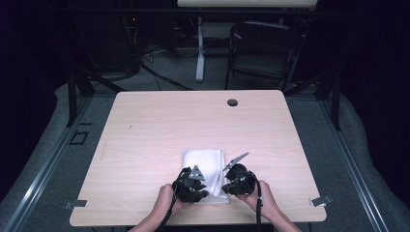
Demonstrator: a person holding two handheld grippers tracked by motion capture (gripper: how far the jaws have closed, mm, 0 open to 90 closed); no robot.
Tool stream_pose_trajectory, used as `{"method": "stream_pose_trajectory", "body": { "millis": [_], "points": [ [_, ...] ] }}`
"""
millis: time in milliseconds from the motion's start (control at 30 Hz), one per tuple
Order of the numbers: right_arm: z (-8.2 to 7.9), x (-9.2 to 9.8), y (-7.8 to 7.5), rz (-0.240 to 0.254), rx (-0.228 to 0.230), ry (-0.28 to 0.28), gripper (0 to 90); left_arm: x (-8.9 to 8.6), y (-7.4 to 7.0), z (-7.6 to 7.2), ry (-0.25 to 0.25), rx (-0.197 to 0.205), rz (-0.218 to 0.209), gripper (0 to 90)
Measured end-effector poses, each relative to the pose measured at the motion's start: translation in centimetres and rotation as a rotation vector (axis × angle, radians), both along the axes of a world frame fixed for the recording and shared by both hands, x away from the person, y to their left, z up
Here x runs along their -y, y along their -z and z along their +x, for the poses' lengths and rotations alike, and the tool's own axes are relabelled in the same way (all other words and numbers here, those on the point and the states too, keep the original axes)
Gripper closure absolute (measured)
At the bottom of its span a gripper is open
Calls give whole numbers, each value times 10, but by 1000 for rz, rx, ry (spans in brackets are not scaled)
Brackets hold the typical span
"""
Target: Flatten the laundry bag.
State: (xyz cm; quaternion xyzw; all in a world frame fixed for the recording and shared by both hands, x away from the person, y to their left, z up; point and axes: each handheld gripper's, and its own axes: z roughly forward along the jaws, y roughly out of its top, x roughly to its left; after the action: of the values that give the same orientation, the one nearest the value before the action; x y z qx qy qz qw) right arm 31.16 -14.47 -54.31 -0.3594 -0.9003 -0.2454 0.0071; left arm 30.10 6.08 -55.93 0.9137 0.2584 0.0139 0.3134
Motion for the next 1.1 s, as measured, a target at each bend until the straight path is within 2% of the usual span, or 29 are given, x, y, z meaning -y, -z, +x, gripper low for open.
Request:
{"method": "stream_pose_trajectory", "body": {
  "millis": [100,167,233,333,400,533,833,1100],
  "points": [
    [1,-2,2,-3,8,-7,900,-2,-1,1,2,-7,-6,736],
    [1,-4,8,-20,6,-14,900,-2,-1,1,1,-8,-15,741],
    [2,-4,12,-14,-4,-13,900,-2,-3,1,2,-6,-17,745],
    [1,-5,12,-26,-5,-22,900,-4,-5,1,-14,8,-14,756],
    [1,-5,13,-22,-4,-15,900,-5,-6,2,-9,-4,-26,764],
    [0,-7,13,-31,-1,-18,900,-6,-10,1,-25,16,-25,776],
    [1,-4,13,-21,-7,-17,900,-9,-14,1,-19,26,-30,786],
    [1,-4,13,-27,-9,-22,900,-13,-21,0,-38,53,-59,790]
  ]
}}
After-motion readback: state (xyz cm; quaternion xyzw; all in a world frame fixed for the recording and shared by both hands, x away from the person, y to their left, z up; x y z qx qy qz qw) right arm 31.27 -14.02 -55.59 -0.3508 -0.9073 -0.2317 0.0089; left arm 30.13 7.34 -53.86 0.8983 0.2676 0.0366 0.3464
